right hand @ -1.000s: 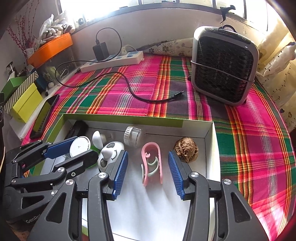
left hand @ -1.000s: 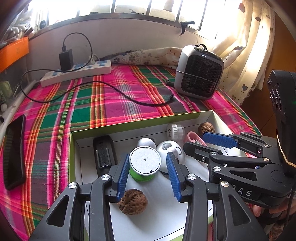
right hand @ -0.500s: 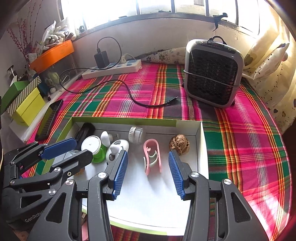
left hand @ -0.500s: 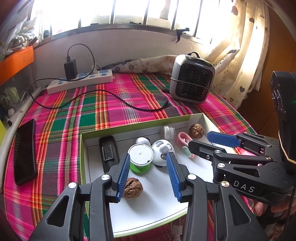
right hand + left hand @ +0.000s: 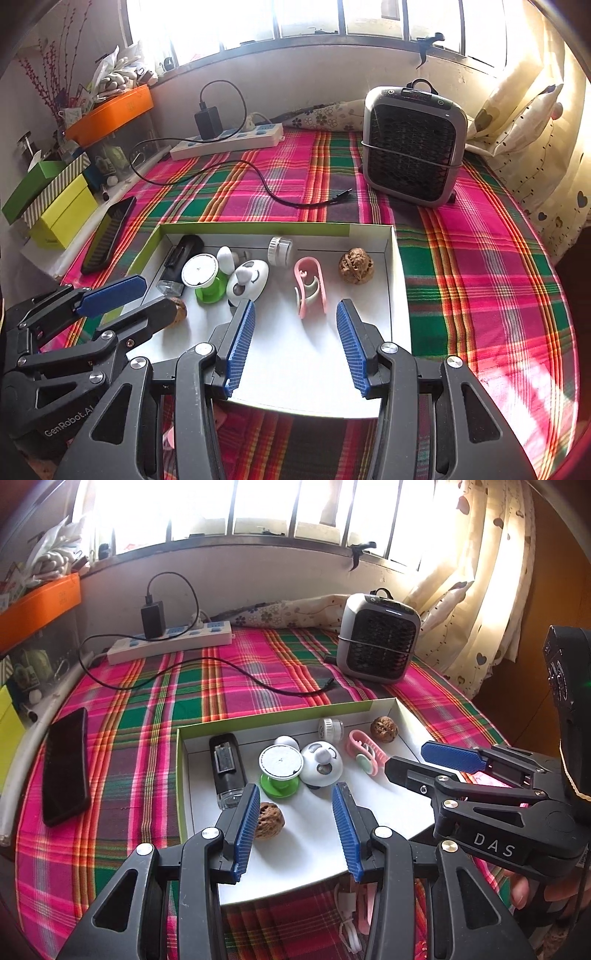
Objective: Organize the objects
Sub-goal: 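Withdraw both tools from the box toward the objects in front of it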
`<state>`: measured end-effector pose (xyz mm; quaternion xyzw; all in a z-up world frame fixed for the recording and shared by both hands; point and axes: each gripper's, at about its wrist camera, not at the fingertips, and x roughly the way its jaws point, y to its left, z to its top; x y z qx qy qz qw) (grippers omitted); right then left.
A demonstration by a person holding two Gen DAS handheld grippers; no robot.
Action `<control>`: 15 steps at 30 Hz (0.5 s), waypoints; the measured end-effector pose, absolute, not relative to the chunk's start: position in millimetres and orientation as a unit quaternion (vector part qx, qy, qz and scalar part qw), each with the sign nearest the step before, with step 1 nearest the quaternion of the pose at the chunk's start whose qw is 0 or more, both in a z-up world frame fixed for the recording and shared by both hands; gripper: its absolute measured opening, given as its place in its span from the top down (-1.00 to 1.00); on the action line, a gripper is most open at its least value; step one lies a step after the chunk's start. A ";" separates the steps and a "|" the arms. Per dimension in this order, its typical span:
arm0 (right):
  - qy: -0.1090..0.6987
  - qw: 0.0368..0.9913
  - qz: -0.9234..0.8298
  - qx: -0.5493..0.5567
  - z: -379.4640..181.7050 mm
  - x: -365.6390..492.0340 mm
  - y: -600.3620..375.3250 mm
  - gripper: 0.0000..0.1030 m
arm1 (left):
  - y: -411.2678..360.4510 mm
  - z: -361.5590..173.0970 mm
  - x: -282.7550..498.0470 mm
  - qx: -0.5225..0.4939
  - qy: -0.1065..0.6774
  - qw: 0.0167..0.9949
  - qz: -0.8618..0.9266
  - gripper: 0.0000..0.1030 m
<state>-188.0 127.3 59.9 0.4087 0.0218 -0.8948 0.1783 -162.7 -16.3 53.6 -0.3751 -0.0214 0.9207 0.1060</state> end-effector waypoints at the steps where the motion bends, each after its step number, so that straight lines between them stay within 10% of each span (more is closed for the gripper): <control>1: 0.022 0.179 -0.895 0.408 60.1 -186.2 128.0 0.08 | -17.0 53.7 -161.0 -0.375 -0.022 0.105 0.921 0.24; 15: 0.016 0.170 -0.902 0.397 60.2 -163.0 135.4 0.08 | -26.7 52.9 -133.8 -0.366 -0.040 0.093 0.925 0.24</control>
